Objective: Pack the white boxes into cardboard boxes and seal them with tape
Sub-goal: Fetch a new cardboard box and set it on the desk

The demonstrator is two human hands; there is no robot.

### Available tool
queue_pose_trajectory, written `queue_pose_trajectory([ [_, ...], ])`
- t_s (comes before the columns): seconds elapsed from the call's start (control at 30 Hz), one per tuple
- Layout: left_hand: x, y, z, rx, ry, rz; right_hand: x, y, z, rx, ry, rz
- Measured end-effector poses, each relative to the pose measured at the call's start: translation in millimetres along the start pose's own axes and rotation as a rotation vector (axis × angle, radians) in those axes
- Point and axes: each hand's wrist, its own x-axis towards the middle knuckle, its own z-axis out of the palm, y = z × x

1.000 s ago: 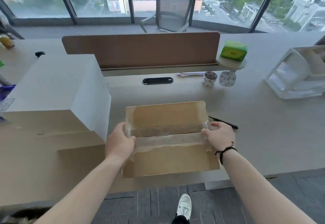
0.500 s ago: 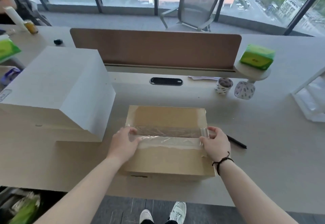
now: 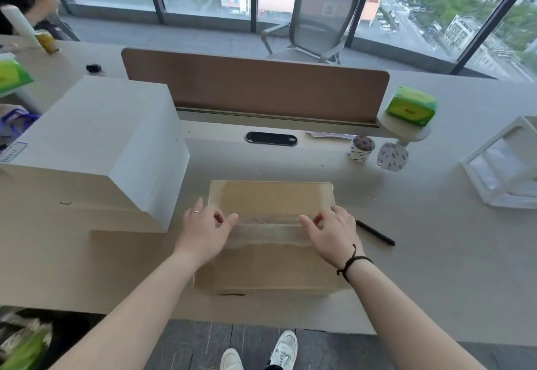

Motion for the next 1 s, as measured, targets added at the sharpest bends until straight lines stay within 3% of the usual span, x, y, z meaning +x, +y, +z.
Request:
queue_pose_trajectory([
  [0.1,-1,1,-20,-0.088,0.081,0.069,-10,-5,-24,0.021,0.05,-0.102],
  [0.2,-4,1,-37,-0.302,0.072,-0.005,-21,-2,-48,0.021,0.026,-0.132],
  [0.27,-3,-5,-41,-0.342,0.039,-0.045,-30,1,-61,0.089,-0.167,-0.103],
  [0.37,1,-17,-37,-0.213,-0.047,-0.085,-44,8,-69,0.221,-0.517,-0.012],
  [0.47,-1,-23,-26,-0.126,-0.082,-0.067,-52,23,-56,0.107,-0.598,-0.079],
  [0.57,-1,-26,-10,-0.073,-0.092,-0.026,-63,40,-22,0.064,-0.517,-0.096],
  [0.73,1,-27,6,0.043,-0.022,-0.056,-88,64,39,0.028,-0.105,-0.108],
  [1.0,18,-31,2,0.012,0.061,-0.014,-55,48,22,0.141,0.014,-0.109],
])
